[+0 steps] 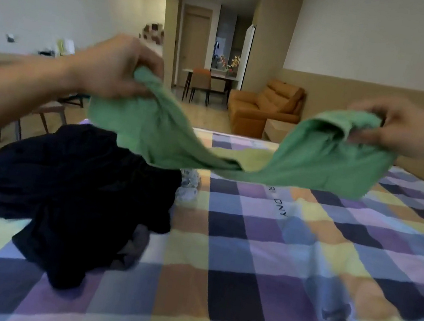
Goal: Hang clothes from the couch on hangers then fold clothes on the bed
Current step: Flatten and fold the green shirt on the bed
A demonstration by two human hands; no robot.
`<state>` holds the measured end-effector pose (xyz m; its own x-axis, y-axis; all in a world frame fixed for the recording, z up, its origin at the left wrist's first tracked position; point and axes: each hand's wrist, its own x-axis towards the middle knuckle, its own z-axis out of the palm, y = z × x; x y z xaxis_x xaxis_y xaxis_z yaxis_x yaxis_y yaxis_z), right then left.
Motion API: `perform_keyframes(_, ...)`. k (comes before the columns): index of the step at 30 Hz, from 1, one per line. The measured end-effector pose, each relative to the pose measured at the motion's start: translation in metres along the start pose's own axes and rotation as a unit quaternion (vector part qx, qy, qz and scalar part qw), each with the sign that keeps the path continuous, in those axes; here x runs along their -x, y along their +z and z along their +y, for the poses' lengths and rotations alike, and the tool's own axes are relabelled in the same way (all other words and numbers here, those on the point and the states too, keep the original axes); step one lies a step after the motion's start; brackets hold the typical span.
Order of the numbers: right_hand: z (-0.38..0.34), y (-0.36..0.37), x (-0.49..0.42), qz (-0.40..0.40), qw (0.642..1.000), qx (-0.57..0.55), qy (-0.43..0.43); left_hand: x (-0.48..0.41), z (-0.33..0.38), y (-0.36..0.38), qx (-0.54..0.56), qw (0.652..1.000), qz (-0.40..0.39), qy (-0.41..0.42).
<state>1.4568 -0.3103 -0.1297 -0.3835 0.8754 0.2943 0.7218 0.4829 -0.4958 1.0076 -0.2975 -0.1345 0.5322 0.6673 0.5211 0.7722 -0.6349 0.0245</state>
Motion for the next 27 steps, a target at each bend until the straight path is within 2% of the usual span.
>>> perform_keyframes(2,0.003,0.033,0.025,-0.138,0.99,-0.02,0.032,0.032,0.016,0.026,0.044,0.993,-0.103,0.045)
perform_keyframes(5,0.021,0.08,0.057,-0.31,0.95,-0.034,0.03,0.076,0.037,0.065,0.135,0.955,-0.259,0.046)
perform_keyframes(8,0.037,0.111,0.078,-0.406,0.908,-0.09,0.045,0.105,0.057,0.09,0.202,0.91,-0.361,0.035)
perform_keyframes(11,0.043,0.124,0.089,-0.486,0.861,-0.132,0.068,0.11,0.069,0.099,0.233,0.886,-0.4,0.027)
perform_keyframes(13,0.046,0.124,0.086,-0.498,0.854,-0.127,0.079,0.101,0.072,0.1,0.246,0.875,-0.416,0.012)
perform_keyframes(15,0.048,0.122,0.074,-0.463,0.875,-0.107,0.092,0.083,0.065,0.105,0.225,0.883,-0.412,-0.01)
perform_keyframes(17,0.053,0.116,0.052,-0.394,0.908,-0.092,0.106,0.054,0.05,0.117,0.168,0.907,-0.385,-0.021)
perform_keyframes(19,0.061,0.115,0.017,-0.29,0.949,-0.043,0.113,0.015,0.033,0.134,0.104,0.939,-0.327,-0.027)
perform_keyframes(21,0.076,0.12,-0.021,-0.148,0.981,0.076,0.101,-0.024,0.016,0.152,0.025,0.968,-0.245,-0.054)
perform_keyframes(23,0.093,0.137,-0.05,-0.028,0.968,0.223,0.114,-0.053,0.003,0.173,-0.072,0.975,-0.179,-0.11)
perform_keyframes(24,0.102,0.149,-0.056,0.0,0.952,0.276,0.13,-0.059,0.0,0.185,-0.109,0.972,-0.16,-0.133)
perform_keyframes(25,0.11,0.164,-0.055,0.017,0.944,0.297,0.139,-0.057,0.0,0.198,-0.117,0.972,-0.144,-0.147)
perform_keyframes(27,0.121,0.198,-0.037,0.015,0.953,0.275,0.125,-0.034,0.004,0.229,-0.053,0.98,-0.139,-0.136)
